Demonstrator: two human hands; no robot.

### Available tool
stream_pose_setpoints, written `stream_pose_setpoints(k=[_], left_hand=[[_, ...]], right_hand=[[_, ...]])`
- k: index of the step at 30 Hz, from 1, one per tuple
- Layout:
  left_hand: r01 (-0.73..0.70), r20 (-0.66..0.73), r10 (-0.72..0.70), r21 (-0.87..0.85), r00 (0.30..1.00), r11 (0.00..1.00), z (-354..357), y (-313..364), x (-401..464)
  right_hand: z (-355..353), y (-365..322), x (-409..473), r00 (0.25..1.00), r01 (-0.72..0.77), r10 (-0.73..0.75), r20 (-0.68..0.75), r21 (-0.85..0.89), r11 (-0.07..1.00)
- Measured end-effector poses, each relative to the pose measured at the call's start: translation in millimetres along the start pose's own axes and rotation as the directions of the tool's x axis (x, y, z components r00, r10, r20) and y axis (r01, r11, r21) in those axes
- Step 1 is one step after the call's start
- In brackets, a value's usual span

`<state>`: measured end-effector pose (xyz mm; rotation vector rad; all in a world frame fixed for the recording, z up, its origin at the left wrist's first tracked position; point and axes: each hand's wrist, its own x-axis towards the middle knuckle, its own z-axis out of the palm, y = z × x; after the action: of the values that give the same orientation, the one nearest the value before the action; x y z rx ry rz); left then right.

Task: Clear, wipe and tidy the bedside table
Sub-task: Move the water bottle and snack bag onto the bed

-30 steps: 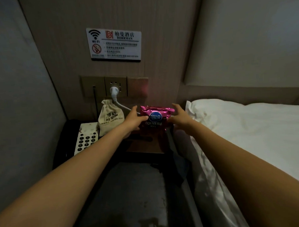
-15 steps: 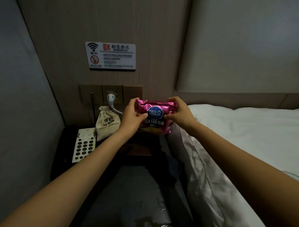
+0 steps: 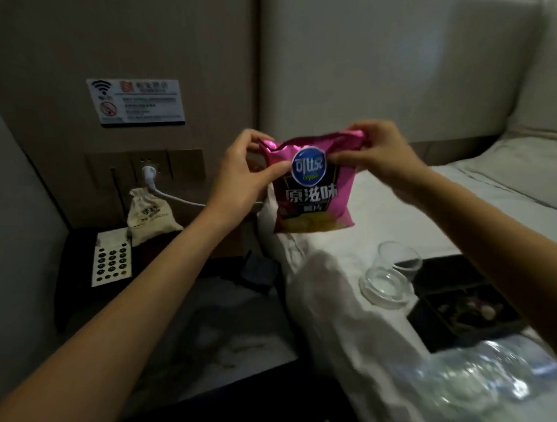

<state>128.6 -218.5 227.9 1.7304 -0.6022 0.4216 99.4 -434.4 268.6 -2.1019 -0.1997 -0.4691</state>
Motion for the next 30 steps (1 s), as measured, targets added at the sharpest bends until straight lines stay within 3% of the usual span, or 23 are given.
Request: stream_pose_setpoints(k=[4,10,15,20,25,30], left_hand=[[-0.030,0.052,0.038,-0.145,0.998,0.989,46.9,49.3,-8.1],[0.087,0.190,-0.043,-0.228,0.981,0.970,131.9,81.7,-19.2],[0.071,0.323,-0.066,-0.003,0.944,0.997,210.2,79.7,-43.0],[-0.031,0.560,-0.054,0.140,0.827,0.990,261.1,68.6,-76.6],[-0.118,0.696,-0.070,0.218,0.714,0.969,282.5,57.9,-98.8],[-0.285,0.763,-0.071,0.325,0.643,0.902,282.6,48.9,-109.2]], right_hand=[[-75.8,-21.3,-33.2,0.997,0.050,-0.053,-0.051,-0.053,0.997],[-154.8,-21.9,-75.0,0.998,0.055,-0.064,-0.015,-0.344,0.937],[-197.3,5.2,-102.7,1.000,-0.027,0.025,-0.011,-0.614,0.789],[-218.8,45.8,-120.7,0.996,-0.037,0.086,0.012,-0.838,0.544],[-224.8,85.7,-128.3,0.963,-0.060,0.266,0.038,-0.935,0.350],[-221.6,108.8,-123.3,0.938,-0.027,0.343,0.054,-0.974,0.226]])
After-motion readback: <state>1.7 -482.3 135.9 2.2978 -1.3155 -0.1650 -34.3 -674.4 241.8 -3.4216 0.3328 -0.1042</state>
